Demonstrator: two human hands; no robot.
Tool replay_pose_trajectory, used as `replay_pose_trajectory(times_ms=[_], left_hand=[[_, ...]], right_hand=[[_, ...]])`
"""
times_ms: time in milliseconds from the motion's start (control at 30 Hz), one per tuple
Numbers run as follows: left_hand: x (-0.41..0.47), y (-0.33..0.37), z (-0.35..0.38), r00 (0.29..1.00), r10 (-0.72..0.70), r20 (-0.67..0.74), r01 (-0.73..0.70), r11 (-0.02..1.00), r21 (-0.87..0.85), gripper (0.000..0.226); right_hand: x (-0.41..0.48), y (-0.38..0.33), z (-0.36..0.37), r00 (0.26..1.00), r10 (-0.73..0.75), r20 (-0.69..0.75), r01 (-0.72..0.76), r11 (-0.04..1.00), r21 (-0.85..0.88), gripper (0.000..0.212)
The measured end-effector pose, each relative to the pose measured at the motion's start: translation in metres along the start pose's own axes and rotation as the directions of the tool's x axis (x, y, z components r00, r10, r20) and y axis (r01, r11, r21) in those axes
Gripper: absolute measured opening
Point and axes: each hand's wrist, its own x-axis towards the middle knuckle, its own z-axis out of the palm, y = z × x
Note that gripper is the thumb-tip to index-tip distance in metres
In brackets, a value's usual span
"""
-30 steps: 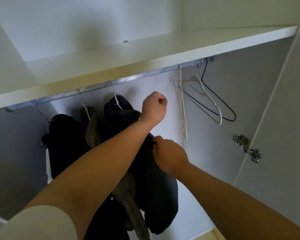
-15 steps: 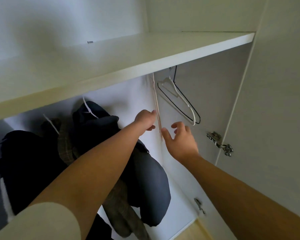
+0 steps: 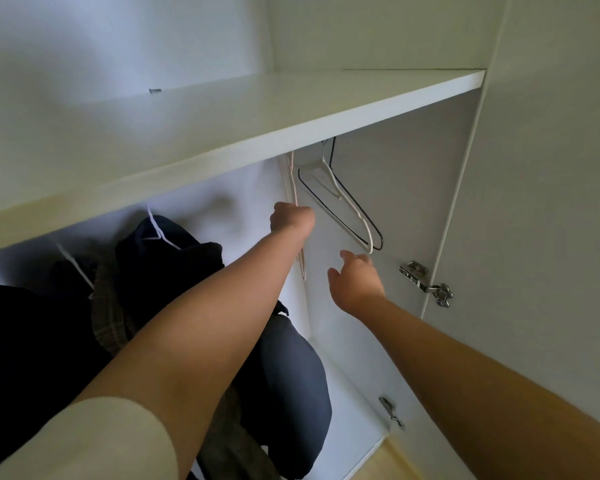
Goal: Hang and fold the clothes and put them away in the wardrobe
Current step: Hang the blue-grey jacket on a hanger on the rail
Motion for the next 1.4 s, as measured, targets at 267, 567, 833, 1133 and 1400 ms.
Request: replay_pose_trajectory(times_ms=[267, 567, 833, 1133, 1400], left_hand=[[0.008, -0.026, 0.02, 0.966, 0.259, 0.019, -0.26, 0.965, 0.024, 0.031], [0.006, -0.027, 0.028, 0.995, 0.094, 0.013, -0.094, 0.995, -0.021, 0.048], [-0.027, -0.015, -0.003, 0.545, 0.793, -0.272, -0.747, 0.606, 0.272, 0.037], [-0.004, -0.016, -0.02, 0.992, 0.056, 0.116, -0.034, 0.983, -0.183, 0.022], [-0.028, 0.005, -0.012, 0.986, 0.013, 0.164, 0.128, 0.57, -0.812, 0.023]], right_hand=[[-0.003, 0.015, -0.001, 0.999, -0.015, 0.029, 0.015, 1.0, -0.005, 0.051], [-0.01, 0.03, 0.013, 0.999, 0.015, -0.03, -0.012, 0.996, 0.083, 0.048], [-0.015, 0.033, 0.018, 0.999, 0.016, -0.046, -0.01, 0.99, 0.138, 0.046], [-0.02, 0.013, 0.019, 1.0, -0.022, -0.002, 0.022, 0.984, 0.179, 0.048], [-0.023, -0.002, 0.01, 0.991, -0.117, -0.061, 0.131, 0.926, 0.355, 0.056]])
